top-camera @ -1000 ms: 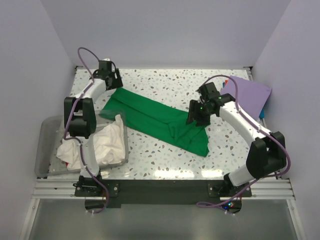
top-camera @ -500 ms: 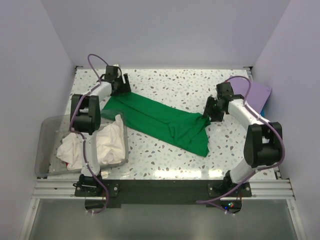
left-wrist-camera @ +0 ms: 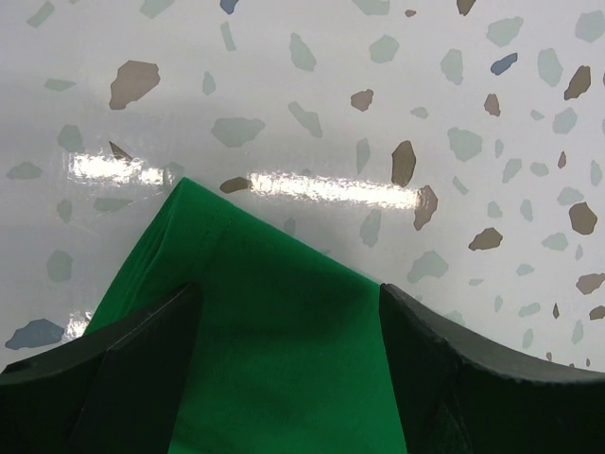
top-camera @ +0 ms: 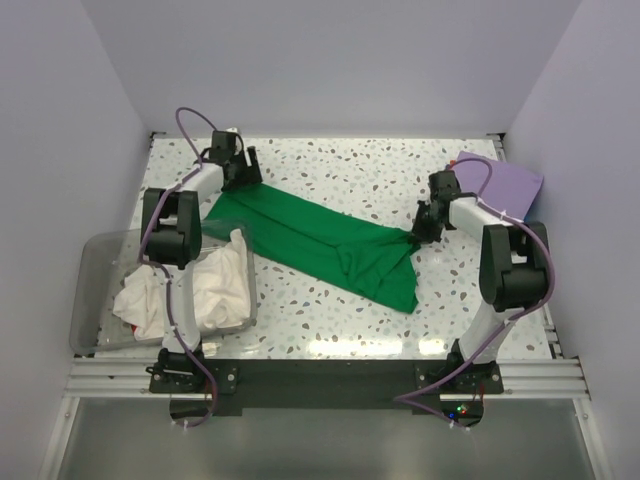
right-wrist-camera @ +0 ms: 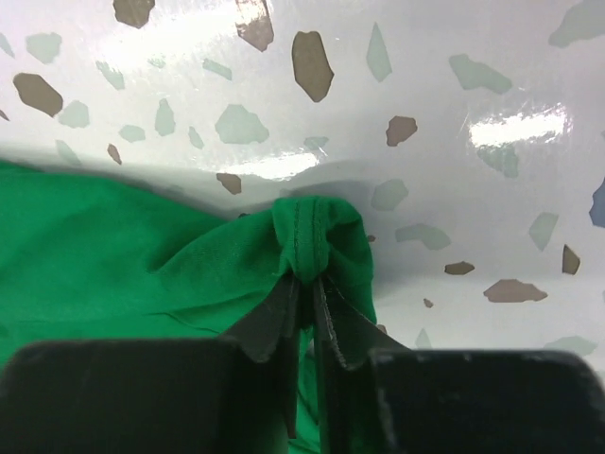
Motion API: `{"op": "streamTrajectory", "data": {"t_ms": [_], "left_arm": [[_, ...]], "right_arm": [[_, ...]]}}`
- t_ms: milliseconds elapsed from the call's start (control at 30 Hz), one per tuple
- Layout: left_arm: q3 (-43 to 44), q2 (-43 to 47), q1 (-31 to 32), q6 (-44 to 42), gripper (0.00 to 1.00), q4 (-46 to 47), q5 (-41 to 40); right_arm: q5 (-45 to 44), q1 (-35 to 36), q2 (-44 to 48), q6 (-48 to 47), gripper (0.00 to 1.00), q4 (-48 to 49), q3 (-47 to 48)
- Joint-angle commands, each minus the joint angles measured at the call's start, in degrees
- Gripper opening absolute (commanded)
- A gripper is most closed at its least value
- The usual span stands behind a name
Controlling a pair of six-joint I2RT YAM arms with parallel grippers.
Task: Fold and stack the t-shirts
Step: Fold the tshirt
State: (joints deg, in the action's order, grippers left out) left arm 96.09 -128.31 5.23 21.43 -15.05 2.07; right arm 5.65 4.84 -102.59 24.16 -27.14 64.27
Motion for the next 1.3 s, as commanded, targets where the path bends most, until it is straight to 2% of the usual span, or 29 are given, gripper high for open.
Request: {"op": "streamTrajectory", "data": {"t_ms": [0, 167, 367, 633, 833, 867, 933, 967, 1000, 1100, 1267], "left_arm": [[-1.17, -1.15, -0.58, -0.87, 0.81, 0.02, -1.89], [-1.87, -0.45, -0.75, 0.27, 0.81, -1.3, -6.81], [-4.07, 1.92, -0.49, 1.95, 0.81, 0.81, -5.76], [-3.99, 2.45, 0.57, 3.0, 0.81, 1.43, -5.32], [-0.3, 0.87, 0.57, 1.25, 0.81, -1.38, -9.71], [-0.21, 1.04, 0.48, 0.81, 0.81, -1.39, -10.58], [-0.03, 1.4, 0.3, 0.19, 0.82, -1.13, -11.03], [-0.03, 1.92, 0.22, -0.59, 0.83, -0.86, -10.86], [-0.2, 2.36, 0.21, -0.95, 0.85, -0.6, -10.68], [-1.43, 4.82, 0.3, -2.18, 0.89, 0.63, -9.63], [-4.42, 10.96, 0.48, -2.71, 0.91, 2.3, -8.05]], "right_arm": [[-1.16, -0.36, 0.72, -0.52, 0.06, 0.78, 1.47], [-5.47, -1.67, 3.43, -0.35, 0.0, -3.18, 1.47], [-6.53, -4.66, 6.52, 0.09, 0.0, -5.38, -0.02], [-5.74, -4.67, 6.08, 0.54, 0.01, -5.83, -0.99], [0.68, -4.67, 6.35, 0.89, 0.08, -4.86, -2.13], [1.11, -4.67, 6.52, 0.89, 0.12, -4.77, -2.48], [1.2, -4.67, 6.7, 0.62, 0.27, -5.12, -2.57], [1.29, -4.75, 7.22, 0.45, 0.4, -5.47, -2.57], [1.47, -4.67, 7.66, 0.27, 0.44, -5.56, -2.66], [1.56, -4.67, 10.46, -0.26, 0.51, -6.0, -2.92], [5.85, -4.67, 15.39, -0.52, 0.52, -6.44, -3.27]]}}
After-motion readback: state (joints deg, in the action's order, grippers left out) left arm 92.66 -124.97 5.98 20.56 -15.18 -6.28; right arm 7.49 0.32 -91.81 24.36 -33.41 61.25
